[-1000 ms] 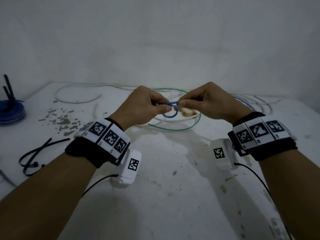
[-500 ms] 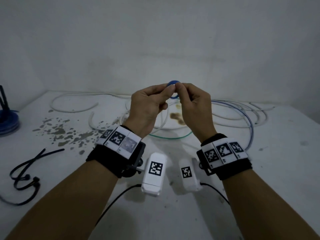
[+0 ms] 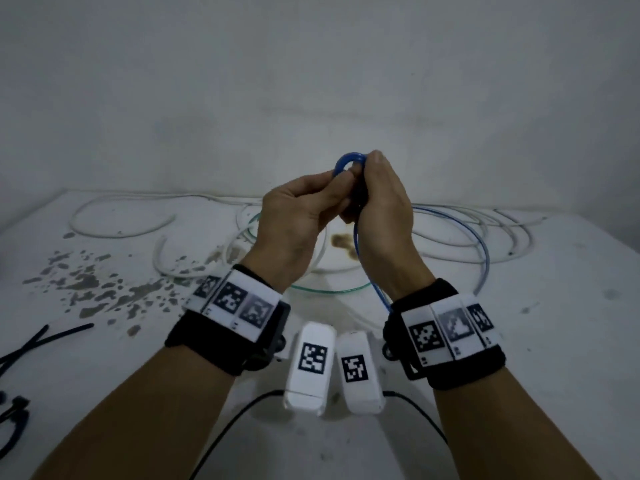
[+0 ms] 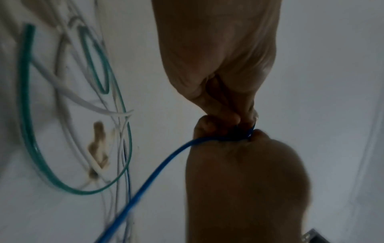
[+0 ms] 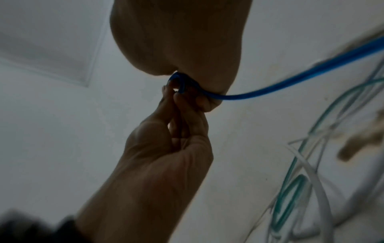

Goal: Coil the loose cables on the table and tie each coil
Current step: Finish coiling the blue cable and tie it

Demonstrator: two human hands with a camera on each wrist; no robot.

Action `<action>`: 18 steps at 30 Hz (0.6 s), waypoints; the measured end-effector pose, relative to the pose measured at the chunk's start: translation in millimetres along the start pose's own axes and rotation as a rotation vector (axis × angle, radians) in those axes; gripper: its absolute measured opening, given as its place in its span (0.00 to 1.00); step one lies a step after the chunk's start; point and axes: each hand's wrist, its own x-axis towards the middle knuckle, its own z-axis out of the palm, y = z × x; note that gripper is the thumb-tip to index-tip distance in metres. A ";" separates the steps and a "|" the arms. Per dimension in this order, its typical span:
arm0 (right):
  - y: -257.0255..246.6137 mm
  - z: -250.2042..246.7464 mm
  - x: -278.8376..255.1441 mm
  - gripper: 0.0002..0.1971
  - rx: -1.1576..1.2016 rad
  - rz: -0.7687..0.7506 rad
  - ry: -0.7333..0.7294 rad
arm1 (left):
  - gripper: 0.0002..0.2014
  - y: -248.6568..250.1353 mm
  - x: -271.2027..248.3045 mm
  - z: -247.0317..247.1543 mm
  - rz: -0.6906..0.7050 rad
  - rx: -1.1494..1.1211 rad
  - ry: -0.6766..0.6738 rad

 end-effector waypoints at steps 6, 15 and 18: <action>7.2 -22.2 6.2 0.17 -0.308 -0.102 -0.207 | 0.10 21.6 10.6 -21.2 -0.061 0.456 -0.219; 17.0 -21.3 13.2 0.22 -0.260 0.020 -0.108 | 0.04 12.0 13.1 -16.4 -0.031 0.376 -0.055; 16.9 -14.6 10.5 0.23 -0.056 0.036 -0.050 | 0.05 6.3 10.8 -6.2 -0.020 0.173 0.020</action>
